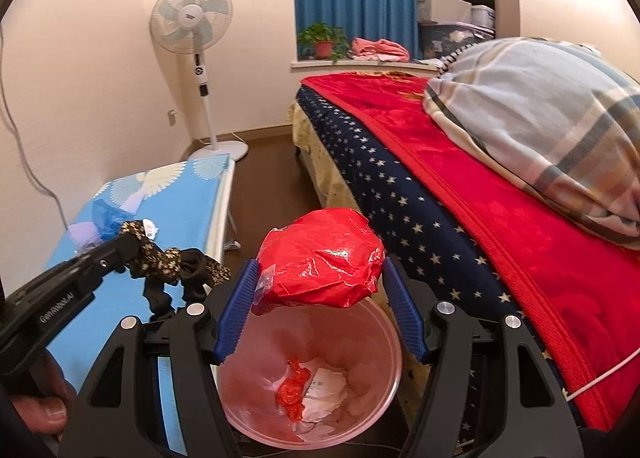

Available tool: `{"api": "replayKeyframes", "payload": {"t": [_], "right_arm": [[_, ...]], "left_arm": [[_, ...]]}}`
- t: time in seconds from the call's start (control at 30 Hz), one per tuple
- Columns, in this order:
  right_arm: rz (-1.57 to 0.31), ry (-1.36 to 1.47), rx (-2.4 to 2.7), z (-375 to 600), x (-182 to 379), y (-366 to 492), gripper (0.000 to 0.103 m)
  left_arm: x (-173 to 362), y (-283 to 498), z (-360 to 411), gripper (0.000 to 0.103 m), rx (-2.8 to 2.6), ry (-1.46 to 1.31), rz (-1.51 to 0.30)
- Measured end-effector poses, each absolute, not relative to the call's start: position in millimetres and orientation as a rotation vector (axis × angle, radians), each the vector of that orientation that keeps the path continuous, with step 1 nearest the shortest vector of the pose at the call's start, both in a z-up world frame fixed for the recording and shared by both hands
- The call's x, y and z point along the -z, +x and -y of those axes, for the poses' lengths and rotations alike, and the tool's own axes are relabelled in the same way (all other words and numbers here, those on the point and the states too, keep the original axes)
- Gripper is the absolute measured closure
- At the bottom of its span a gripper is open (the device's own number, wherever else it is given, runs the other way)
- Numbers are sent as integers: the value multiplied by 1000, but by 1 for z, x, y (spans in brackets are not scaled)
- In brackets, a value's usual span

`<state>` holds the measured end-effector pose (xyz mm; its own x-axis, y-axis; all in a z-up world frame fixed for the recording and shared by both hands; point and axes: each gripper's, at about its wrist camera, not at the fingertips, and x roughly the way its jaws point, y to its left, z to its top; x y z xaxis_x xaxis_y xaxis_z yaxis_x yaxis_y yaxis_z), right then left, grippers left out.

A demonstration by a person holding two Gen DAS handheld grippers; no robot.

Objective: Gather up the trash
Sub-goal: 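Open both grippers over the pink bin to drop the items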

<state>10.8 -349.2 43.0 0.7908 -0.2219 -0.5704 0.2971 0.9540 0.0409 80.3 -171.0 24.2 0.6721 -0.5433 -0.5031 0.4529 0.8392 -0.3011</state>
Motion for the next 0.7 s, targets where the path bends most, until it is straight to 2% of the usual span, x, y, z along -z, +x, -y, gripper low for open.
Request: {"api": "replayKeyframes", "payload": {"t": [0.33,0.4,0.43,0.47,0.7], "right_arm": [[-633,124,311,353,-34,17,38],[-637,119,323,353,-33,18,36],[-635,121,330,354,-33,18,29],[-632,125,337,354,-34,17,27],[-626,130,334,353,-34,13,25]], "left_arm": [[-4,91,189,100,622,-146,-692],[0,94,190,96,621,-153,-715],[2,95,189,86,618,-160,-720],[3,96,186,78,611,-171,-727],[-2,94,172,76,580,-196,-712]]}}
